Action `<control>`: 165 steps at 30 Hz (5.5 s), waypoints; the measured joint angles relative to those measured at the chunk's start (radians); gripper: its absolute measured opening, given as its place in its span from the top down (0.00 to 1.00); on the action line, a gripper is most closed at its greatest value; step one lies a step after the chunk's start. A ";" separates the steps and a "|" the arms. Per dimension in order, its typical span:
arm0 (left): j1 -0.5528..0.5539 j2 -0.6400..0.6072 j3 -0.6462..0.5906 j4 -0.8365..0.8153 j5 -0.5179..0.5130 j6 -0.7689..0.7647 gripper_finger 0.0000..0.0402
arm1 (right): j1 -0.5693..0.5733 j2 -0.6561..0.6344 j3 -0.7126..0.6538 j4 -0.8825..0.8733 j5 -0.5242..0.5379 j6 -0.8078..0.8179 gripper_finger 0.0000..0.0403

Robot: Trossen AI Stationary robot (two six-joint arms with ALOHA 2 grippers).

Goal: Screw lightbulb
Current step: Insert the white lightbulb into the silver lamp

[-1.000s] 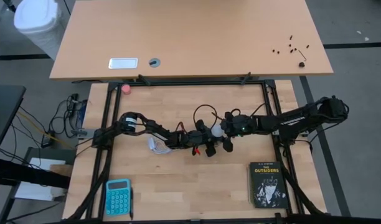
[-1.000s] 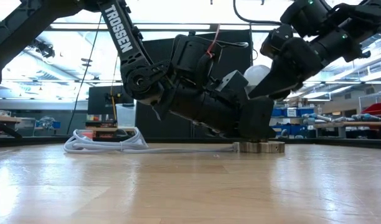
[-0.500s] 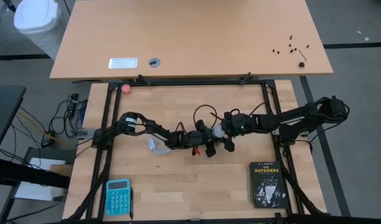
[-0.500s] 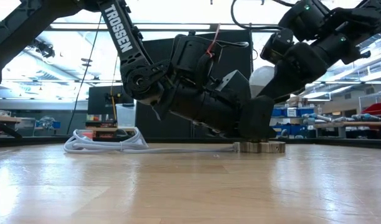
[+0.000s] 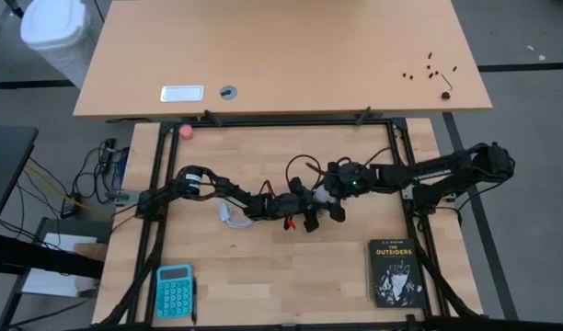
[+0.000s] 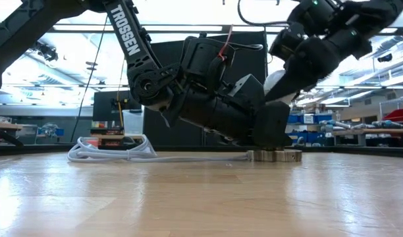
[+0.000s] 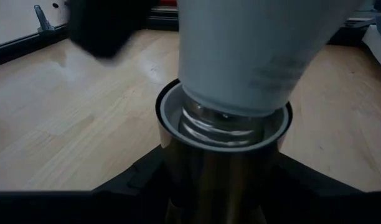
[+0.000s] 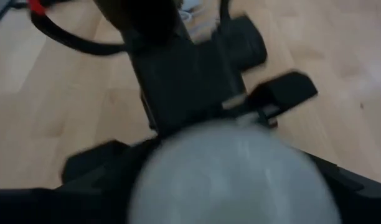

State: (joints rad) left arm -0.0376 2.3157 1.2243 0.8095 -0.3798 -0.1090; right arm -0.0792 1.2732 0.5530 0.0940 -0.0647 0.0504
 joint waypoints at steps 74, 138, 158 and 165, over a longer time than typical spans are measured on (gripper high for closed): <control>-0.002 -0.001 0.000 -0.023 0.019 -0.021 0.50 | 0.185 0.068 0.224 -0.452 0.385 0.008 0.24; -0.003 0.002 -0.002 0.004 0.041 0.026 0.50 | -0.003 0.223 0.436 -0.628 0.016 -0.142 0.33; -0.003 0.000 -0.002 0.003 0.040 0.002 0.50 | 0.022 0.230 0.435 -0.640 0.153 0.405 0.34; -0.003 0.000 -0.002 0.000 0.037 0.001 0.50 | 0.023 0.230 0.433 -0.623 0.153 0.352 0.31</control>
State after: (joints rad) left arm -0.0402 2.3157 1.2228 0.8097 -0.3431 -0.1078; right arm -0.0561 1.5036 0.9863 -0.5285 0.0886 0.4024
